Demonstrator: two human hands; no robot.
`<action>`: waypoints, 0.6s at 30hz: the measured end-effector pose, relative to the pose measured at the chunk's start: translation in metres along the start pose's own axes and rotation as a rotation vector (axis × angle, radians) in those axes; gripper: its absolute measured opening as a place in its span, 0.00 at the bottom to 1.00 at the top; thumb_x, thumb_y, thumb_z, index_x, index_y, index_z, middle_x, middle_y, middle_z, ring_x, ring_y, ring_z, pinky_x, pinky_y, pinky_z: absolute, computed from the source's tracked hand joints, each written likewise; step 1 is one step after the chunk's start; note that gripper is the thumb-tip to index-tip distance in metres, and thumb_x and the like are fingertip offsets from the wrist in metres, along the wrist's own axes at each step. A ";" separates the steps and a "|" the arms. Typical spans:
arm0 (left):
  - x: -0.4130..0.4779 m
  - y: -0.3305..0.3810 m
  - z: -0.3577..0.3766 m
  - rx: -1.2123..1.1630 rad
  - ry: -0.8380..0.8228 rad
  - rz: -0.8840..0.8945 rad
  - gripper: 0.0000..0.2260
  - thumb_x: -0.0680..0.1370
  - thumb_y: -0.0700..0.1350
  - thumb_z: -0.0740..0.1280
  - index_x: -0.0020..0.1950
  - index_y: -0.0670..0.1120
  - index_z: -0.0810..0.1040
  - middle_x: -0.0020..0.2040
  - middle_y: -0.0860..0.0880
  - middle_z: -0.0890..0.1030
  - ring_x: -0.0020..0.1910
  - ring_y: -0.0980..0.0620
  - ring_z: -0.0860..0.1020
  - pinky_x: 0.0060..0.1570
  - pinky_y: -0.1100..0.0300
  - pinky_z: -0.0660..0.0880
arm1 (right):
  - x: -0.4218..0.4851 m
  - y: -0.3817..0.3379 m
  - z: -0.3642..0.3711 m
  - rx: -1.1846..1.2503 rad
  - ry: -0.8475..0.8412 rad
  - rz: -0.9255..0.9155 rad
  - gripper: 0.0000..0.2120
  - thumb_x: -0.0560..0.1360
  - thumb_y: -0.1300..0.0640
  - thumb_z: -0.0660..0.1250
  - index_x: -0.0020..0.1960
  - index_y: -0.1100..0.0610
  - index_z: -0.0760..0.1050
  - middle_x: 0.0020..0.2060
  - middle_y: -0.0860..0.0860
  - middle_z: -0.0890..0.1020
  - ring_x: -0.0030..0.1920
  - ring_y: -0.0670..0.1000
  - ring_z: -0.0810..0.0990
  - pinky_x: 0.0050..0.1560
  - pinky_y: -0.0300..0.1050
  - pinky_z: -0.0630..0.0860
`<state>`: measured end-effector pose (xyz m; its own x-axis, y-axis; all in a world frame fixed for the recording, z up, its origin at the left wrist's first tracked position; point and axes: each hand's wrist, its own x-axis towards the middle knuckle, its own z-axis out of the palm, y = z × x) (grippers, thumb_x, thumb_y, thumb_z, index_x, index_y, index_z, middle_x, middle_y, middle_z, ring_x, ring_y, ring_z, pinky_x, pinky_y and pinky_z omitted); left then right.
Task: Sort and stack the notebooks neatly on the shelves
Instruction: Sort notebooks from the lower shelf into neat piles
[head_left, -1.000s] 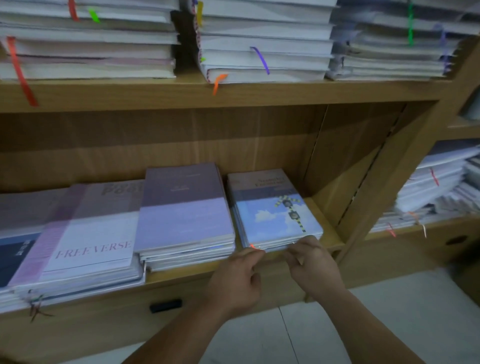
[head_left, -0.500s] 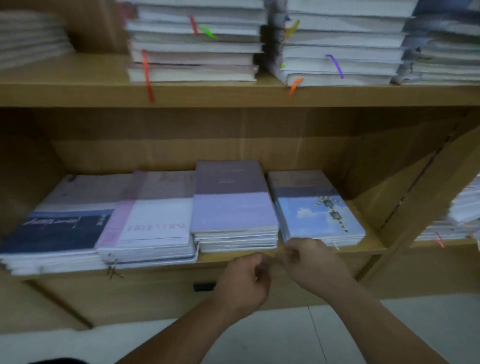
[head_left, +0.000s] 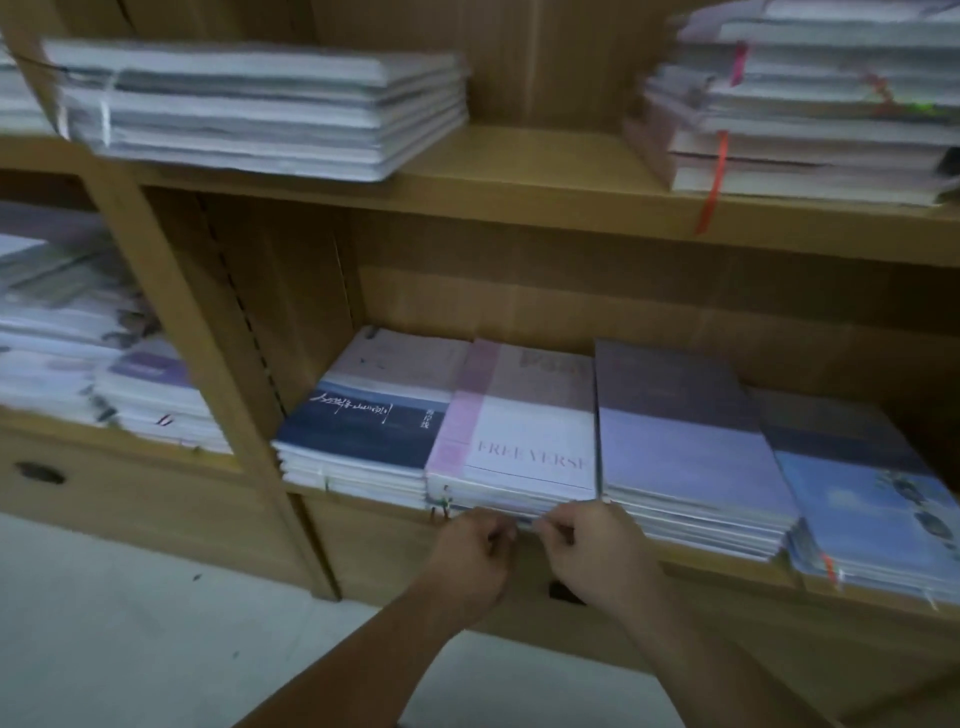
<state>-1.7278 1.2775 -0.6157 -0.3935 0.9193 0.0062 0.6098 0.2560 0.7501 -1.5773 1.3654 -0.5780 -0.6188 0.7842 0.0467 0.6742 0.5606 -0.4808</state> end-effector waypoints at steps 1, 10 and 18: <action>0.001 -0.002 0.001 0.004 0.006 0.020 0.08 0.80 0.41 0.64 0.45 0.46 0.83 0.44 0.49 0.84 0.42 0.55 0.78 0.42 0.65 0.70 | -0.002 0.000 0.004 0.022 -0.005 -0.009 0.12 0.77 0.47 0.63 0.42 0.52 0.79 0.36 0.48 0.82 0.38 0.46 0.78 0.42 0.46 0.77; 0.019 0.001 -0.005 -0.055 0.046 0.050 0.13 0.75 0.46 0.57 0.42 0.46 0.80 0.41 0.48 0.83 0.42 0.51 0.80 0.42 0.62 0.71 | 0.002 0.002 0.018 0.136 0.072 -0.054 0.07 0.78 0.56 0.66 0.53 0.50 0.82 0.45 0.43 0.83 0.46 0.44 0.79 0.50 0.43 0.77; 0.001 0.001 -0.025 -0.065 0.147 -0.072 0.08 0.76 0.41 0.65 0.44 0.48 0.83 0.40 0.52 0.84 0.41 0.55 0.81 0.43 0.63 0.76 | -0.002 -0.017 0.003 0.099 -0.104 -0.052 0.13 0.75 0.43 0.65 0.57 0.44 0.80 0.51 0.39 0.83 0.53 0.42 0.80 0.56 0.44 0.78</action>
<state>-1.7447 1.2714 -0.5984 -0.5341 0.8443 0.0440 0.5326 0.2956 0.7931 -1.5887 1.3535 -0.5729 -0.6938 0.7200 -0.0152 0.6006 0.5668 -0.5640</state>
